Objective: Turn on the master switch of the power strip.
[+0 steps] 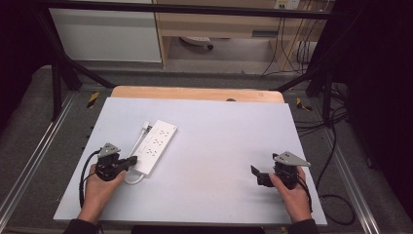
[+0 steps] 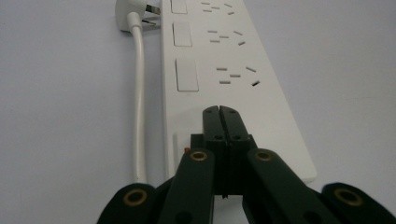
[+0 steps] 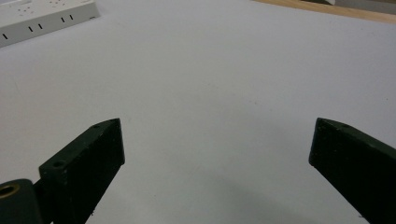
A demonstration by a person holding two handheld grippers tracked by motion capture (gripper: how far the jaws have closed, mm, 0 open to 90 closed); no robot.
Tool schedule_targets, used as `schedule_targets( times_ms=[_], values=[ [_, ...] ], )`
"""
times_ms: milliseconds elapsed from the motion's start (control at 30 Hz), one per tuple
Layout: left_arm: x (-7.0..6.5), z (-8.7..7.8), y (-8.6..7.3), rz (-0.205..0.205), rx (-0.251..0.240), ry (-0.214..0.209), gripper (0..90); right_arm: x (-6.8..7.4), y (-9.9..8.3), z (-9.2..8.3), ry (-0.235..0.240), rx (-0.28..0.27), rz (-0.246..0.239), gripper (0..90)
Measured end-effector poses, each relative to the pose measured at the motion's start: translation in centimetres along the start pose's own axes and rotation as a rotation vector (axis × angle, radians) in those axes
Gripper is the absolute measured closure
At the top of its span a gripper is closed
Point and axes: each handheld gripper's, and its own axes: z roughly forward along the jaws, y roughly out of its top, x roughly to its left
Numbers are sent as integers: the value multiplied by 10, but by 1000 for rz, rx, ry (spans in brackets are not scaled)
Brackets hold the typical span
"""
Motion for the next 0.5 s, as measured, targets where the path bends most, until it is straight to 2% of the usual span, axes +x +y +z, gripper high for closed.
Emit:
schedule_targets(
  times_ms=[333,400,500],
  values=[
    [-2,-4,1,17,-36,6,900,0,0,0,-3,-3,0,38],
    [-3,-4,2,21,-42,12,856,0,0,0,-2,-3,0,38],
    [-3,-5,2,19,-57,8,836,0,0,0,-2,-3,0,39]
  ],
)
